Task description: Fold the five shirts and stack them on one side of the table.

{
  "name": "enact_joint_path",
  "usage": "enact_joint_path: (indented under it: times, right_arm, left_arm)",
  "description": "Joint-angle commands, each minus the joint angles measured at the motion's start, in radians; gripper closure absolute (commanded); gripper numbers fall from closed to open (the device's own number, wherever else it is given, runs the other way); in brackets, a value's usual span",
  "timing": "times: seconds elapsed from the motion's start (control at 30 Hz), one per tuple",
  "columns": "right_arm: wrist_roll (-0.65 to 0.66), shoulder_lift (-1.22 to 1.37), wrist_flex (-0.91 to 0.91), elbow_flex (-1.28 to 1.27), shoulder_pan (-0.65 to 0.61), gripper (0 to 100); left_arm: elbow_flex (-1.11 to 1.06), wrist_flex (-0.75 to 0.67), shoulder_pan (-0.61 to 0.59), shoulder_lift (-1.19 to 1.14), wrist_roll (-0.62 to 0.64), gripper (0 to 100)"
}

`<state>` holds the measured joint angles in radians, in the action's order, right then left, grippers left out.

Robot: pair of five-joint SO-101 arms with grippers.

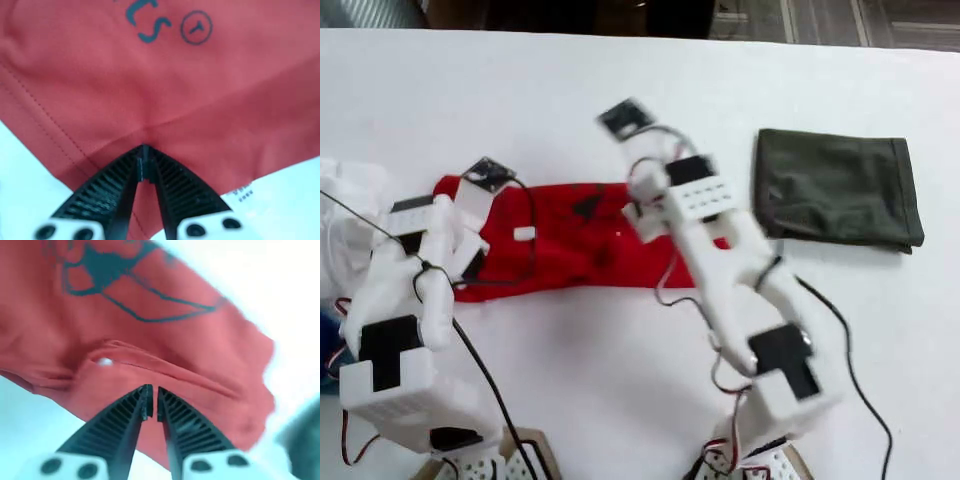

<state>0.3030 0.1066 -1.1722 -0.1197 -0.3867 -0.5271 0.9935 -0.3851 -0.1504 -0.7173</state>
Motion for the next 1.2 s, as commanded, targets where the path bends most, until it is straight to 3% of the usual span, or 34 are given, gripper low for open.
enact_joint_path:
  times: [0.0, 0.3, 0.7, 1.0, 1.1, 1.17]
  right_arm:
    - [0.002, -0.127, -0.038, -0.046, 0.084, 97.8]
    - [0.072, -0.131, 0.131, -0.376, 0.188, 97.8]
    - [0.072, -0.14, 0.156, -0.41, 0.248, 97.8]
    - [0.066, -0.3, 0.018, -0.224, 0.188, 97.8]
    - [0.066, -0.453, -0.041, -0.242, 0.206, 97.8]
    - [0.072, -0.549, -0.084, -0.288, 0.213, 97.5]
  left_arm:
    - [-0.004, -0.021, 0.009, 0.006, -0.006, 97]
    - [-0.004, -0.021, 0.009, 0.006, -0.006, 97]
    - [-0.005, -0.014, 0.009, 0.017, -0.002, 97]
    - [0.107, 0.308, 0.009, 0.325, 0.002, 97]
    - [0.107, 0.316, -0.02, 0.427, 0.009, 96]
    - [0.114, 0.275, -0.063, 0.428, 0.049, 89]
